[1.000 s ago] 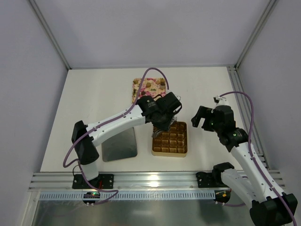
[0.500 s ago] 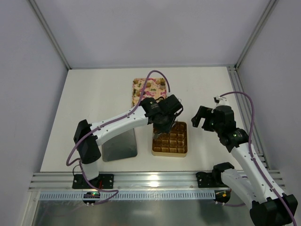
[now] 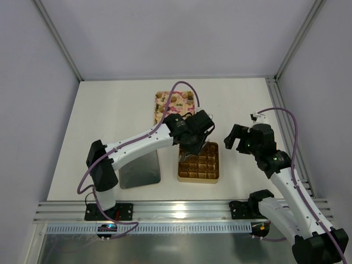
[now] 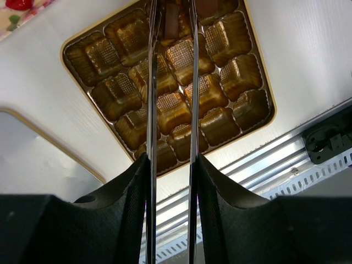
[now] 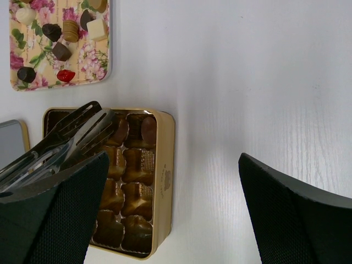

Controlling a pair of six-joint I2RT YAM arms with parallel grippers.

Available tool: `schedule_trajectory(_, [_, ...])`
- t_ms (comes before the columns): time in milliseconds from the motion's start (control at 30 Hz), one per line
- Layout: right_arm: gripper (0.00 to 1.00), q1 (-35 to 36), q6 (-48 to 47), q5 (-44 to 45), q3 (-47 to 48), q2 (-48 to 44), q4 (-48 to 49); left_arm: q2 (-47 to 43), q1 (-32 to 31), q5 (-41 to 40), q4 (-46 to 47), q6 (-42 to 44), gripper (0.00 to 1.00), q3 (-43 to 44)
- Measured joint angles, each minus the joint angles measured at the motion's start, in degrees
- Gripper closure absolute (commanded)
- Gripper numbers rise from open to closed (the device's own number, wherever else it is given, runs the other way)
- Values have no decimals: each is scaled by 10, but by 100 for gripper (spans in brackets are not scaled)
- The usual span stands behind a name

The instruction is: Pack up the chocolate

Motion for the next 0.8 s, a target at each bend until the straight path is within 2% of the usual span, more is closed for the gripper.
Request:
schedule_trajectory(233, [0, 0, 0, 0, 0, -2, -4, -2, 23, -22, -13, 5, 63, 63])
schedule_trajectory(433, [0, 0, 0, 0, 0, 0, -3, 2, 114, -38, -30, 23, 62, 105])
schedule_trajectory(567, [0, 0, -1, 0, 0, 2, -3, 27, 169, -50, -40, 39, 62, 139])
schedule_trajectory(800, [0, 0, -1, 0, 0, 4, -3, 94, 194, -47, -46, 65, 60, 172])
